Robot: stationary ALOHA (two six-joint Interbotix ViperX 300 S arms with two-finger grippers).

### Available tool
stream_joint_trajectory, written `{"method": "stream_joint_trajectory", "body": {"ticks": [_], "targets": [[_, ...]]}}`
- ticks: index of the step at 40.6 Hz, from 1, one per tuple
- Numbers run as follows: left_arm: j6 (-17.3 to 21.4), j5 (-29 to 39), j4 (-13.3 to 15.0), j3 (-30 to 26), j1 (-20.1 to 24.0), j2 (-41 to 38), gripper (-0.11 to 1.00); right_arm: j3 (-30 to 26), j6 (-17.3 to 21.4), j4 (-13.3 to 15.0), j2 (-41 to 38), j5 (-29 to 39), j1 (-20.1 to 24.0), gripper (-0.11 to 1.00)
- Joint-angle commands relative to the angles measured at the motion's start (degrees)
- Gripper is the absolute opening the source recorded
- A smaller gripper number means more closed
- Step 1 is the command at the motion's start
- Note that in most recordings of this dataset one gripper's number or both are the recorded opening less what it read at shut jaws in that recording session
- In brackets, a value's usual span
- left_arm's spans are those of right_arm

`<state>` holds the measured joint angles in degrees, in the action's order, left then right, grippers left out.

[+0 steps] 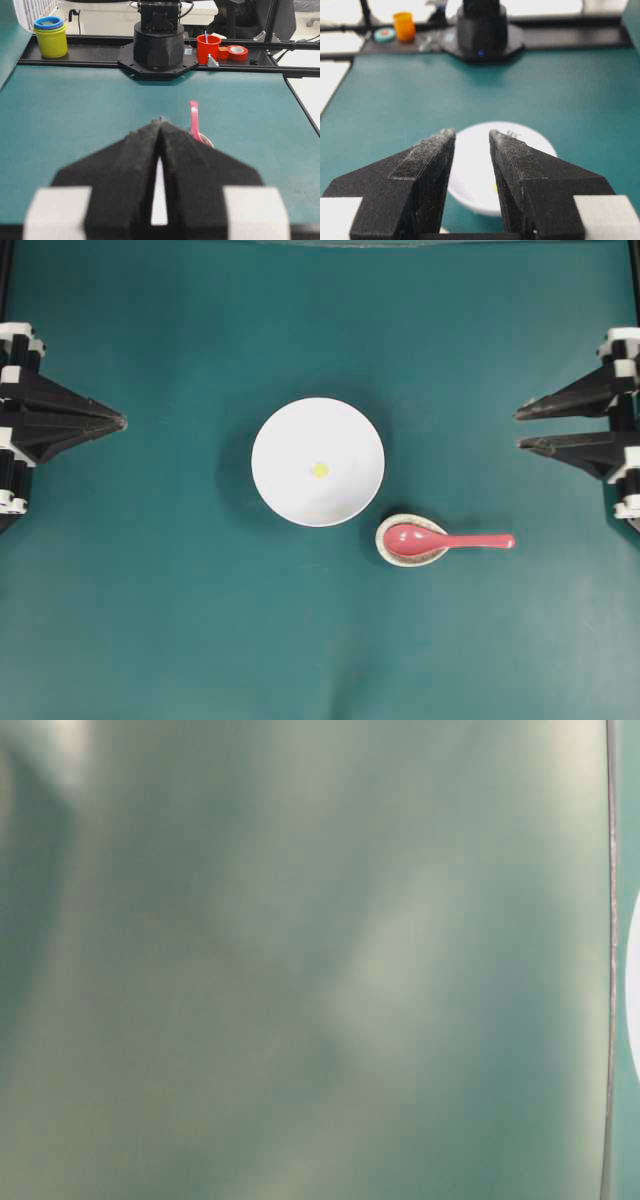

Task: Scoop the yellow hexagonal prism block from the bowl with a spoon using the right arm.
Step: 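Move the right gripper toward the pink spoon handle and close on it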

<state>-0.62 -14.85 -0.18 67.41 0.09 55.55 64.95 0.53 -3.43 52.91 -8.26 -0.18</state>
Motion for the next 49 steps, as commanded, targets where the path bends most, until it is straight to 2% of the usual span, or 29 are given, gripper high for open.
{"method": "stream_joint_trajectory", "body": {"ticks": [1,10,20,28,40,49], "targets": [[-0.2,-0.4,-0.1,-1.5,0.0,-0.3,-0.01,-0.4,0.1,-1.1,-2.2,-1.1,0.0,0.41],[-0.2,-0.5,-0.2,-1.5,0.1,-0.2,-0.01,1.1,0.1,-2.6,-8.3,-4.9,0.0,0.4],[-0.2,-0.4,-0.1,-1.5,0.1,-0.3,-0.01,4.1,0.1,-3.2,-15.9,-15.5,1.9,0.4],[-0.2,-0.4,-0.1,-1.5,0.0,-0.2,-0.01,6.0,0.2,-4.9,-21.7,-23.5,6.0,0.41],[-0.2,-0.4,-0.1,-1.5,0.0,-0.2,-0.01,8.2,0.1,-8.5,-27.7,-30.6,11.9,0.41],[-0.2,-0.4,-0.1,-1.4,0.0,-0.2,-0.01,11.0,0.1,-12.5,-33.7,-41.6,17.7,0.41]]}}
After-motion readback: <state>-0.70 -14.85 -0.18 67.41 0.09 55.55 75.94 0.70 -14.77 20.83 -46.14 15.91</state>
